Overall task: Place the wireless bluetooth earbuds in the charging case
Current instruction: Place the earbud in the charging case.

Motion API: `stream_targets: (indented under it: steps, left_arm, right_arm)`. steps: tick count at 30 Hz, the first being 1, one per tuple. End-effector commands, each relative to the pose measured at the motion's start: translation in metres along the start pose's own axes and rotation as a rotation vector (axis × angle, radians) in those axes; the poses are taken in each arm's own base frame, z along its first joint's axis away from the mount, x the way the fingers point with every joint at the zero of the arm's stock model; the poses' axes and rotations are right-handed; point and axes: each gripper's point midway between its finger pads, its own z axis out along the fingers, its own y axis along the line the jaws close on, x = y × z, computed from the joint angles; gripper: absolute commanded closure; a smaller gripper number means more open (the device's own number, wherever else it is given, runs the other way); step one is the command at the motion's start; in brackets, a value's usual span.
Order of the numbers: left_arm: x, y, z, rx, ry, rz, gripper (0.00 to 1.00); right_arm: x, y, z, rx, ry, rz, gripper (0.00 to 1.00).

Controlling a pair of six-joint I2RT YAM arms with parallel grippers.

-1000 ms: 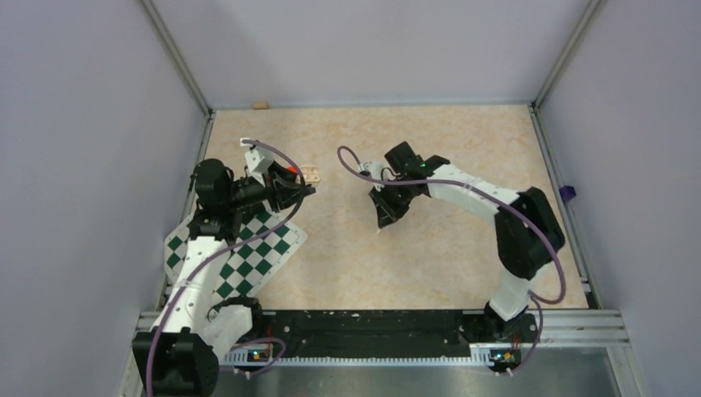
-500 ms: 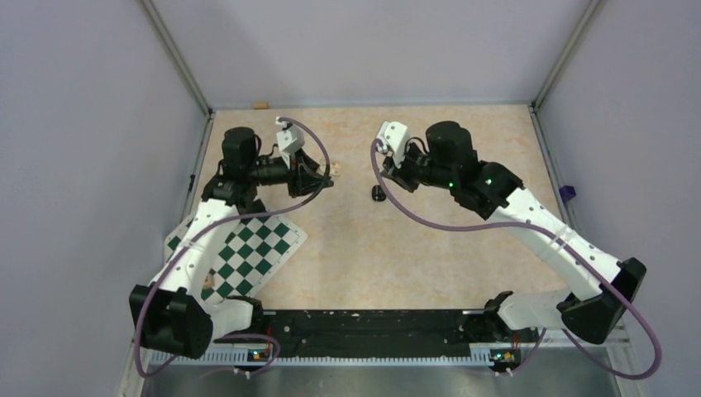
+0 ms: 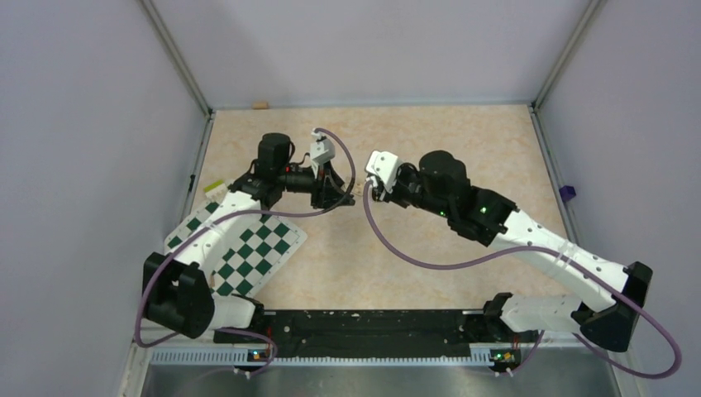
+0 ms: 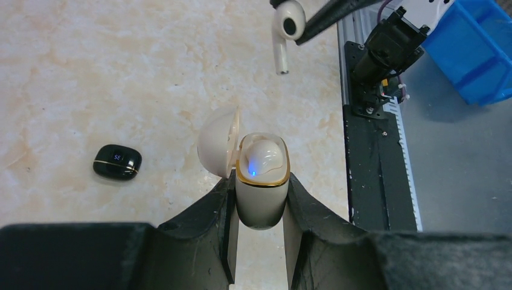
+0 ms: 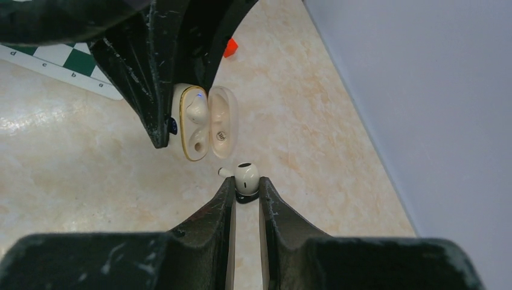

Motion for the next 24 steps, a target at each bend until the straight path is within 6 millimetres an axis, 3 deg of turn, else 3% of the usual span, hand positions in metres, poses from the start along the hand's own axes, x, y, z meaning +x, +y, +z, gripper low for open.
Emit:
stream_targets:
  steps: [1, 5, 12, 24]
  left_arm:
    - [-0.02, -0.002, 0.001, 0.033, -0.06, 0.038, 1.0]
    - [-0.02, -0.006, 0.001, 0.04, -0.084, 0.04, 1.0]
    - [-0.007, -0.011, 0.001, 0.05, -0.092, 0.04, 1.0]
    - [-0.01, -0.012, 0.002, 0.066, -0.111, 0.006, 1.0]
  right_arm:
    - [-0.018, 0.001, -0.004, 0.02, -0.074, -0.04, 0.88]
    - [-0.01, 0.012, 0.002, -0.006, -0.062, -0.061, 0.88]
    - [-0.015, 0.013, 0.003, 0.015, -0.091, -0.057, 0.88]
    - [-0.004, 0.033, 0.021, -0.002, -0.079, -0.116, 0.89]
